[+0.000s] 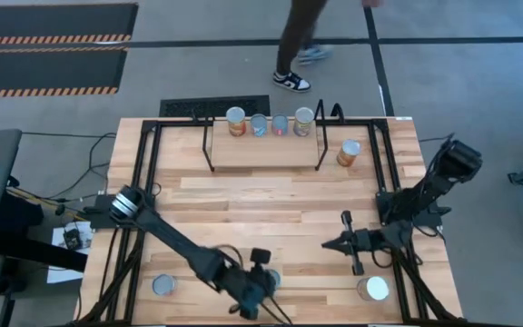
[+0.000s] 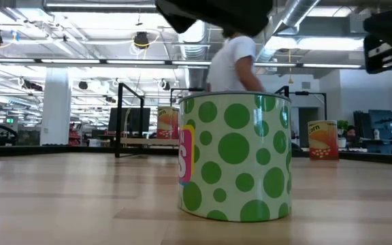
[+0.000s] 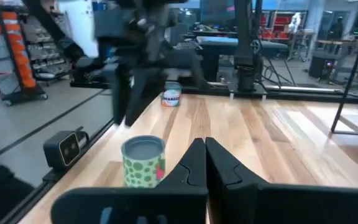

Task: Pick and place cans onto a shelf
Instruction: Put the canned green peas on the shelf

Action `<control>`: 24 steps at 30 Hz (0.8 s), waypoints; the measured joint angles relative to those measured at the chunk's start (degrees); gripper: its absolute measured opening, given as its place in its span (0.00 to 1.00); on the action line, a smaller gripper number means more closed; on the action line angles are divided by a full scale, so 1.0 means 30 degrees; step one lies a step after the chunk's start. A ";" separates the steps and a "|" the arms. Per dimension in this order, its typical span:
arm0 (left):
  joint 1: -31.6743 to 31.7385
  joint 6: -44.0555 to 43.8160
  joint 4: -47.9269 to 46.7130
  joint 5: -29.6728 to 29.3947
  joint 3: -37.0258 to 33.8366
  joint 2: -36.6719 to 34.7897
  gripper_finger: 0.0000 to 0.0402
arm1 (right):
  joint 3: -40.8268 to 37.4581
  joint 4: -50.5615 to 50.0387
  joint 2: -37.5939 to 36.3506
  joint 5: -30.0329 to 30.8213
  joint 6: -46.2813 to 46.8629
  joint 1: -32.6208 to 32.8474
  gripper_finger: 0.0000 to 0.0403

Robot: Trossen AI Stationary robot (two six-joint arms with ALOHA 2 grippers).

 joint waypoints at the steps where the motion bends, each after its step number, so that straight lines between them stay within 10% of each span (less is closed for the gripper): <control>1: -0.0094 -0.0257 -0.0777 0.0012 0.0905 0.0583 0.18 | 0.0124 0.0458 0.0528 0.0340 0.0038 0.0338 0.01; 12: -0.0389 -0.3692 -0.6596 -0.1049 0.5529 0.4092 0.26 | 0.2518 0.1421 0.4346 0.0732 -0.0048 0.1042 0.01; 24: 0.0014 -0.3605 -0.8970 -0.0708 0.6153 0.3606 0.02 | 0.2685 0.1370 0.4359 0.0751 -0.0055 0.1172 0.01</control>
